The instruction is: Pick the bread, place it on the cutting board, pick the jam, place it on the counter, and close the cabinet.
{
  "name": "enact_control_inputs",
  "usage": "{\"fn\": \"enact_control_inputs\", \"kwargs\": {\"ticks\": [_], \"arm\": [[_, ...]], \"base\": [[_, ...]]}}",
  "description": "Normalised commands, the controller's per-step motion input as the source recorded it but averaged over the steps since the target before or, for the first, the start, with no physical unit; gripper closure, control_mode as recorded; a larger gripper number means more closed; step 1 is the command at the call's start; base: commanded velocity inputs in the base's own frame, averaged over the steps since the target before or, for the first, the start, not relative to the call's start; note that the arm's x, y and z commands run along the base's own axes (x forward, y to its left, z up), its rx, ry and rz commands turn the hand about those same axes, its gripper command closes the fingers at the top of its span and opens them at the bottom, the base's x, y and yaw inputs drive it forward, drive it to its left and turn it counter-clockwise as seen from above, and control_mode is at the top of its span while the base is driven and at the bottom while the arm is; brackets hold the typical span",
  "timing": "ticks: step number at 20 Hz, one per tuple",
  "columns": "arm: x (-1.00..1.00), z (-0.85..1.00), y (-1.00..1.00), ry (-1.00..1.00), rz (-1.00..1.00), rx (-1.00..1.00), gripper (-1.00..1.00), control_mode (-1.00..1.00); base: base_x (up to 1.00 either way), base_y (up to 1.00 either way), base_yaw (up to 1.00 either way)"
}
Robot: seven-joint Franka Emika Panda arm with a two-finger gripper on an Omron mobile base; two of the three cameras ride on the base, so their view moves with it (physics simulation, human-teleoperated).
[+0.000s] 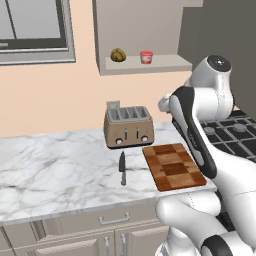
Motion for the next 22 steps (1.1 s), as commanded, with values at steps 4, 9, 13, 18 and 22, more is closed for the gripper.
{"fn": "enact_control_inputs", "kwargs": {"ticks": [4,9,13,18,22], "arm": [[0.0,0.33,0.0,-0.08,0.0,0.0,-1.0,-1.0],[0.0,0.29,0.0,-0.08,0.0,0.0,-1.0,-1.0],[0.0,0.31,0.0,-0.07,0.0,0.0,-1.0,-1.0],[0.0,0.31,0.0,-0.07,0.0,0.0,-1.0,-1.0],[0.0,0.23,0.0,-0.06,0.0,0.0,-1.0,-1.0]], "base": [[0.0,0.0,0.0],[0.0,0.0,0.0],[0.0,0.0,0.0],[0.0,0.0,0.0],[0.0,0.0,0.0]]}}
